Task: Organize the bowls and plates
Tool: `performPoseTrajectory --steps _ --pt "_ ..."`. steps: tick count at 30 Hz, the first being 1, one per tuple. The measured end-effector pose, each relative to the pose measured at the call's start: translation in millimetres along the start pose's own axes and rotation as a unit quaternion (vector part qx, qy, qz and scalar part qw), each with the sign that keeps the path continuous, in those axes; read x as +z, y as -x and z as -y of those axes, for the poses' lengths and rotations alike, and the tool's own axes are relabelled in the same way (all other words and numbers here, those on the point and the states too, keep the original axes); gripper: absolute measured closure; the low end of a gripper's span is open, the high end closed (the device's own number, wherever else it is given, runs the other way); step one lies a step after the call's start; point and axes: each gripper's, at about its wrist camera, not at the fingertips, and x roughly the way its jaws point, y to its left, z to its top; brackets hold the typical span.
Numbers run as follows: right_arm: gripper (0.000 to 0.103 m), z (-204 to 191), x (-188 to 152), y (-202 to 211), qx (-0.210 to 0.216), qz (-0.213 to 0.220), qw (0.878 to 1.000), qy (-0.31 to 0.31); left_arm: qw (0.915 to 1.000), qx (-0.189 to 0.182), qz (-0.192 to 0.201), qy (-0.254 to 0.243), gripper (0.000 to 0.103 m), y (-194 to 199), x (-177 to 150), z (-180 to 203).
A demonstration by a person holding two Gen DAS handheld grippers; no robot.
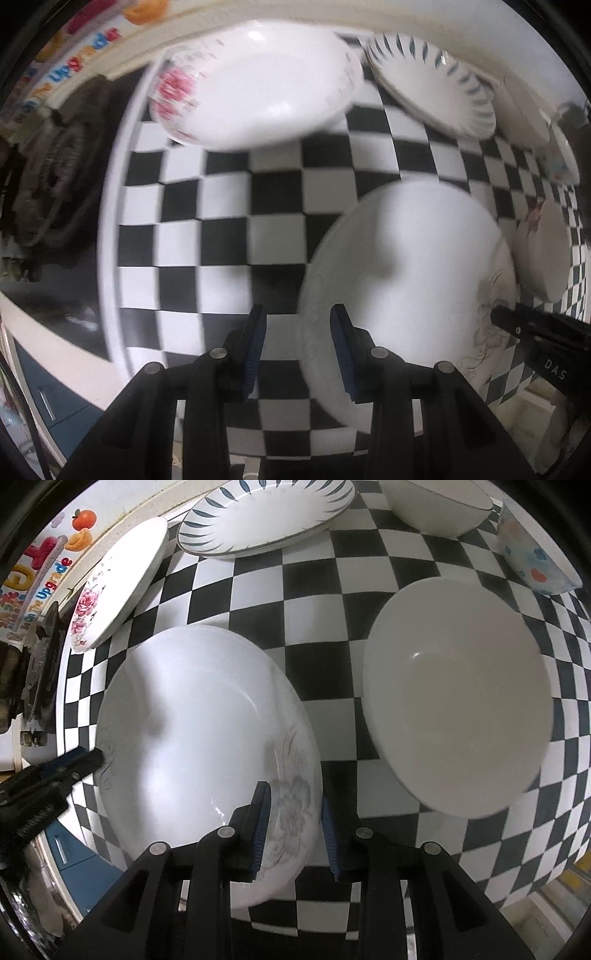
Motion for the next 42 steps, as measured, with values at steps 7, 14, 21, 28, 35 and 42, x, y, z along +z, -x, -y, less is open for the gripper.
performPoseTrajectory --steps 7,14,21,28,35,42 --pt "0.061 -17 -5 62 0.031 0.048 0.998 0.028 0.9943 -0.015 0.082 0.066 0.069 72 3 -31" --pt "0.023 -59 45 118 0.104 0.121 0.982 0.106 0.9836 -0.047 0.122 0.124 0.058 100 33 -61" --pt "0.023 -114 153 95 0.116 0.080 0.979 0.149 0.9686 -0.117 0.082 0.204 0.059 55 66 -97" --pt "0.023 -163 259 19 0.069 0.024 0.972 0.223 0.9483 -0.150 0.029 0.278 0.059 -17 97 -120" --pt "0.024 -186 319 -42 0.061 -0.033 0.965 0.254 0.9328 -0.165 0.001 0.320 0.059 -59 110 -127" --pt "0.058 -193 347 -76 0.092 -0.088 0.957 0.262 0.9323 -0.162 0.002 0.323 0.059 -74 118 -128"
